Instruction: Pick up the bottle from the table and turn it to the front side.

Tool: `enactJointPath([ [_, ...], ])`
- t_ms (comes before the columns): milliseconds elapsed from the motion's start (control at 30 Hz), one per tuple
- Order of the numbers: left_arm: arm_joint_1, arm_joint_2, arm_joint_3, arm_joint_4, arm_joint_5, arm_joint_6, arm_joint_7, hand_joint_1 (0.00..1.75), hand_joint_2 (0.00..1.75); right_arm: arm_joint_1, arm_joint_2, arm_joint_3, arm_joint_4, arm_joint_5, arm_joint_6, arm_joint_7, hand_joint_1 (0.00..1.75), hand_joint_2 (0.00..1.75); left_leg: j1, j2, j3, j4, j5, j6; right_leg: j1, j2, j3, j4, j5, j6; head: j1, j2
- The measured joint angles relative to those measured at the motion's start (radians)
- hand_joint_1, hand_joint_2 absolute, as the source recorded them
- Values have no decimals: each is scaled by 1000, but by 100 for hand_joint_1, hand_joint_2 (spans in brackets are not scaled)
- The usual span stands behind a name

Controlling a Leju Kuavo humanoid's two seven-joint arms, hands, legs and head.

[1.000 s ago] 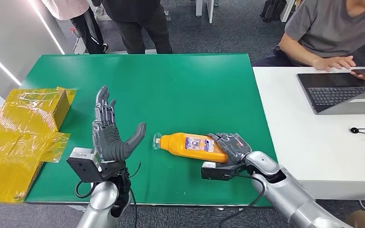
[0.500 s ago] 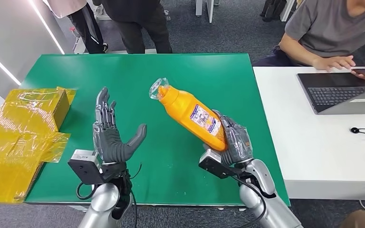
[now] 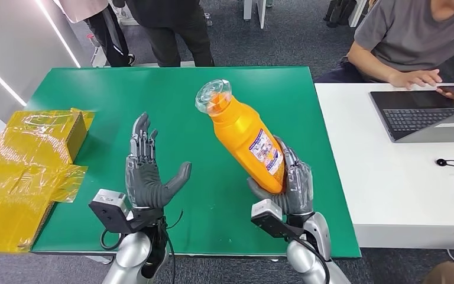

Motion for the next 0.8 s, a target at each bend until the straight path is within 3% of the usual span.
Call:
enactJointPath([
  [200,18,-15,-1,6,-53,-88,0,0,175,-2,14,0,18,77,93,64,175,175,0,0,0,0,0,0,0,0,0,0,0,0,0,0],
  [467,31,-34,2,27,60,-409,18,0,175,-43,32,14,80,125,193,82,175,175,0,0,-1,0,0,0,0,-1,0,0,0,0,0,0],
  [800,31,-39,23,55,68,-469,16,0,175,-70,33,27,112,154,269,87,175,175,0,0,0,0,0,0,0,0,0,0,0,0,0,0],
])
